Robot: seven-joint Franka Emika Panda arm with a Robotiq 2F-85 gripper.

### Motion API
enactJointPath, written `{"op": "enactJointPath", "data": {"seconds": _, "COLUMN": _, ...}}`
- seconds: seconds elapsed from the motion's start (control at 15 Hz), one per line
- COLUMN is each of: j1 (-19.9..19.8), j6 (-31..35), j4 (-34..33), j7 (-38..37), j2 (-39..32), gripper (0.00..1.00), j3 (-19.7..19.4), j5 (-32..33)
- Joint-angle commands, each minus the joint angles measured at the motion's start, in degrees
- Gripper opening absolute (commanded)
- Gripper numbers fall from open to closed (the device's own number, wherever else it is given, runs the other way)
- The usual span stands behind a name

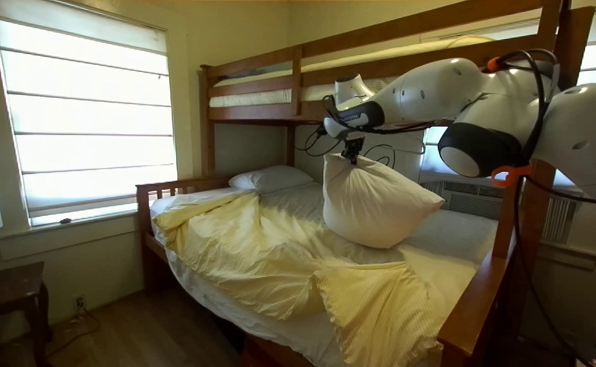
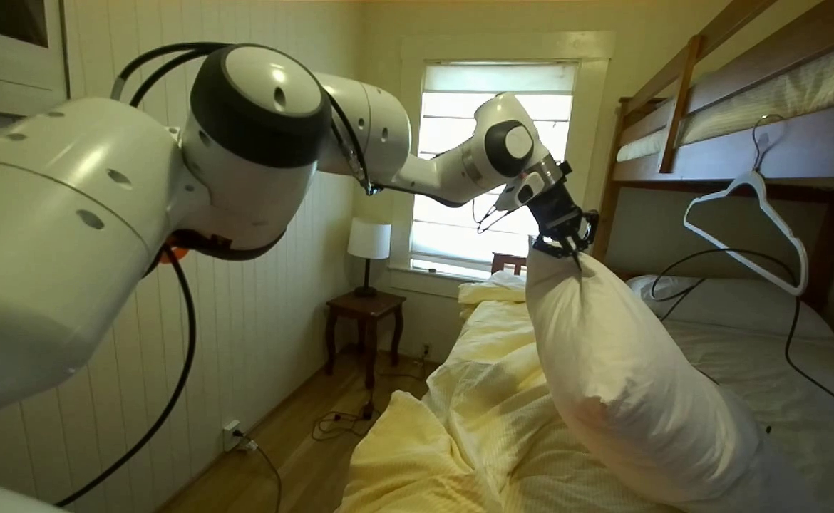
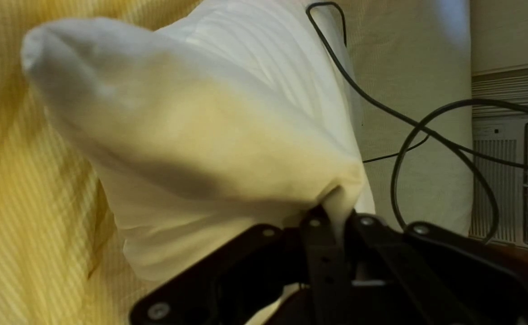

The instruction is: Move the blanket to the right

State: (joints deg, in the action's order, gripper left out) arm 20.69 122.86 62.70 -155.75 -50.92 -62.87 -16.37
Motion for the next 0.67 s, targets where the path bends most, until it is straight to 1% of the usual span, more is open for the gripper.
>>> {"op": "enactJointPath", "data": {"seconds": 0.0, "j1": 0.0, "j6": -0.1, "j4": 0.2, "j7": 0.9, "j2": 0.0, "gripper": 0.02, "j3": 0.3, "j5": 0.0}}
{"op": "enactJointPath", "data": {"seconds": 0.07, "j1": -0.3, "j6": -0.3, "j4": 0.3, "j7": 0.5, "j2": -0.1, "gripper": 0.02, "j3": 1.0, "j5": -0.5}}
{"op": "enactJointPath", "data": {"seconds": 0.2, "j1": 0.1, "j6": -3.5, "j4": 0.6, "j7": -3.9, "j2": -0.7, "gripper": 0.02, "j3": 0.7, "j5": -0.7}}
{"op": "enactJointPath", "data": {"seconds": 0.27, "j1": -2.5, "j6": -4.2, "j4": 0.4, "j7": -8.8, "j2": 2.1, "gripper": 0.02, "j3": 7.0, "j5": 7.0}}
{"op": "enactJointPath", "data": {"seconds": 0.33, "j1": -2.3, "j6": -3.8, "j4": 0.3, "j7": -9.0, "j2": 2.0, "gripper": 0.02, "j3": 6.6, "j5": 7.2}}
{"op": "enactJointPath", "data": {"seconds": 0.4, "j1": 0.7, "j6": -4.2, "j4": 0.6, "j7": -6.0, "j2": -1.3, "gripper": 0.02, "j3": -0.8, "j5": -0.1}}
{"op": "enactJointPath", "data": {"seconds": 0.53, "j1": 0.3, "j6": -4.3, "j4": -0.1, "j7": -5.2, "j2": -1.3, "gripper": 0.02, "j3": -1.0, "j5": 0.1}}
{"op": "enactJointPath", "data": {"seconds": 0.6, "j1": 0.4, "j6": -4.1, "j4": 0.1, "j7": -4.8, "j2": -1.2, "gripper": 0.33, "j3": -1.0, "j5": 0.3}}
